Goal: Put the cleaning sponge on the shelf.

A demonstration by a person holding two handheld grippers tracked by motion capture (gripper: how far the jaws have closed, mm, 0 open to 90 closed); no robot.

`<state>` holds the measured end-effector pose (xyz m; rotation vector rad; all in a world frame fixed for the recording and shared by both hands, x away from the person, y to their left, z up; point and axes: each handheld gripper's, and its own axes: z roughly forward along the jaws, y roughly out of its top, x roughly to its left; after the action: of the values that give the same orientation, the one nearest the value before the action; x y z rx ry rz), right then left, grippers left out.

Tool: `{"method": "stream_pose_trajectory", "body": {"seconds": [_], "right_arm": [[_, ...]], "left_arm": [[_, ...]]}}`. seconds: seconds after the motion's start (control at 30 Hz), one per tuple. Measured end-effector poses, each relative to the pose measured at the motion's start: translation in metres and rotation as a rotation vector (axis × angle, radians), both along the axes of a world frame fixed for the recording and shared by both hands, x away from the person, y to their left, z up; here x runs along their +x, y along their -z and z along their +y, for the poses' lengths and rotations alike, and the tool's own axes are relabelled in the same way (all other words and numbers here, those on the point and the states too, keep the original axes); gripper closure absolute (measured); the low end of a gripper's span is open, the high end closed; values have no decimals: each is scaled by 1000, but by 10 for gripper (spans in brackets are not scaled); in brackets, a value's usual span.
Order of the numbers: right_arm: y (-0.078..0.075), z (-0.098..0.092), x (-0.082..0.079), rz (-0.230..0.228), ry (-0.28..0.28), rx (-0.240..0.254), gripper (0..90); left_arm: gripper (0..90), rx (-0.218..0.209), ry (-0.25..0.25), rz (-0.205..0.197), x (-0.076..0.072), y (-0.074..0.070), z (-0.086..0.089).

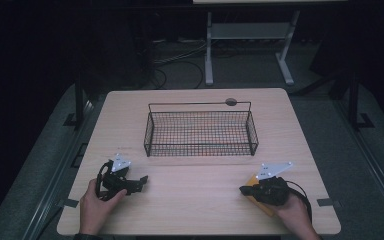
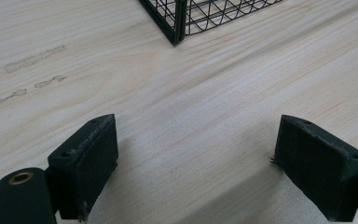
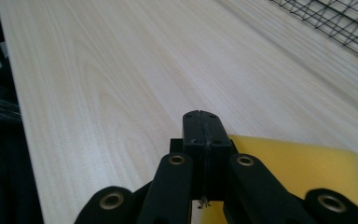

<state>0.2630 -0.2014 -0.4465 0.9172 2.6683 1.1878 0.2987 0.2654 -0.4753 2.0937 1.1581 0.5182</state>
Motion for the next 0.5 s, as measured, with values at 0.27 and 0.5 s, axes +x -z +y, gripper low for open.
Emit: {"method": "stream_pose_trajectory", "body": {"seconds": [0.27, 0.5], "right_arm": [[-1, -2, 3, 3, 8, 4, 900], [-10, -6, 1, 23, 29, 23, 775]], "left_arm": [[125, 0, 0, 0, 0, 0, 0], [125, 0, 0, 0, 0, 0, 0]]}}
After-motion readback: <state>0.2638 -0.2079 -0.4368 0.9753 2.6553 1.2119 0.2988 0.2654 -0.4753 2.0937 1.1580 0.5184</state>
